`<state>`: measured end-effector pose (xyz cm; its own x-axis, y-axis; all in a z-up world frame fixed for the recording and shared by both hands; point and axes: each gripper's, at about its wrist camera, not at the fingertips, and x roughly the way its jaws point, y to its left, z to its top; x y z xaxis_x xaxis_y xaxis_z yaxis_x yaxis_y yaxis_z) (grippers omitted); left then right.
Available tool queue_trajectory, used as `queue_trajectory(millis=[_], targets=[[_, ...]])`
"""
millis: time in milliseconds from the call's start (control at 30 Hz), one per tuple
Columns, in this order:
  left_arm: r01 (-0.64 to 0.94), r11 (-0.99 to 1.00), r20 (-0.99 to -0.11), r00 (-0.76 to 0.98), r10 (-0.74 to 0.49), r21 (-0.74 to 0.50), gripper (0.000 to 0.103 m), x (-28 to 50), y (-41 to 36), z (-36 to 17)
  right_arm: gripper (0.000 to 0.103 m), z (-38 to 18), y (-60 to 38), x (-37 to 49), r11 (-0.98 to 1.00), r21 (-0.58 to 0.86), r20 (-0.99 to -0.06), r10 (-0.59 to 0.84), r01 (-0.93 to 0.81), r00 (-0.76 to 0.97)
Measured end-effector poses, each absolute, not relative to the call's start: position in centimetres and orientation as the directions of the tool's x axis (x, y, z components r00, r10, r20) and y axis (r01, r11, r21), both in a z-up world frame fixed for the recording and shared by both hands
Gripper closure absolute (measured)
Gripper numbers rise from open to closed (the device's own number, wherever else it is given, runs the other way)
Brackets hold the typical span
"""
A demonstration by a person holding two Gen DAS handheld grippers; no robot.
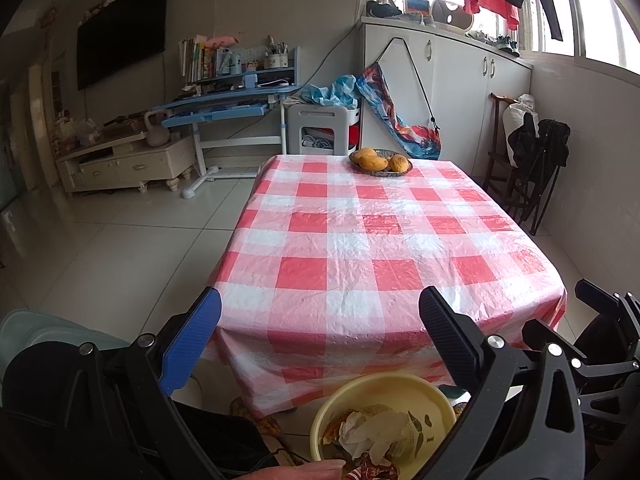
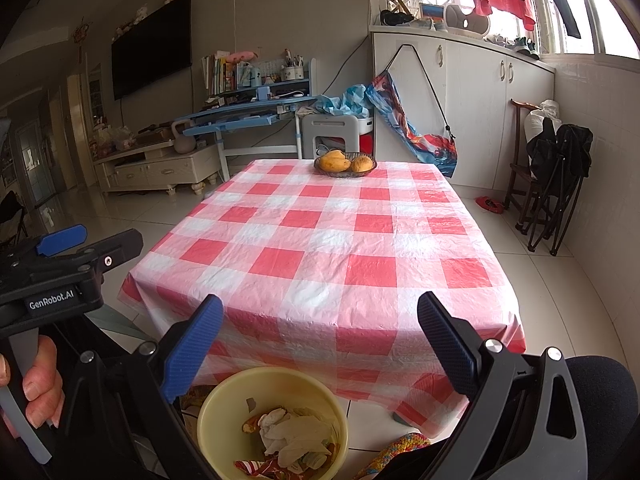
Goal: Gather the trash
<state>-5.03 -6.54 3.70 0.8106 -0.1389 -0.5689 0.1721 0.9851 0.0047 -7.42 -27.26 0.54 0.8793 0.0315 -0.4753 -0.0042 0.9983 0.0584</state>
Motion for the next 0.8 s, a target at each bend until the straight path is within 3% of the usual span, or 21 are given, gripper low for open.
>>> queue_trajectory(millis=[400,567,800], targets=[[0.176,0.984,-0.533,0.831,-0.158,-0.017,0.007,-5.6,-6.2,3.5,0.01,0.5,-27.2,-7.5,0.998,0.055,-0.477,0.031,-0.006,0.878],[0.161,0.987,-0.555,0.821,-0.133,0.002,0.007,-5.3,-6.4,3.2,0.01,0.4,-27.1,-7.5,0.998,0.055,-0.477,0.032,-0.007,0.878],[0.135,0.989,-0.64,0.755,-0.143,-0.061,0.007,-3.9,-5.5,2.3,0.008,0.3,-27.1,-7.4,0.999,0.05,-0.48,0.029,-0.005,0.877]])
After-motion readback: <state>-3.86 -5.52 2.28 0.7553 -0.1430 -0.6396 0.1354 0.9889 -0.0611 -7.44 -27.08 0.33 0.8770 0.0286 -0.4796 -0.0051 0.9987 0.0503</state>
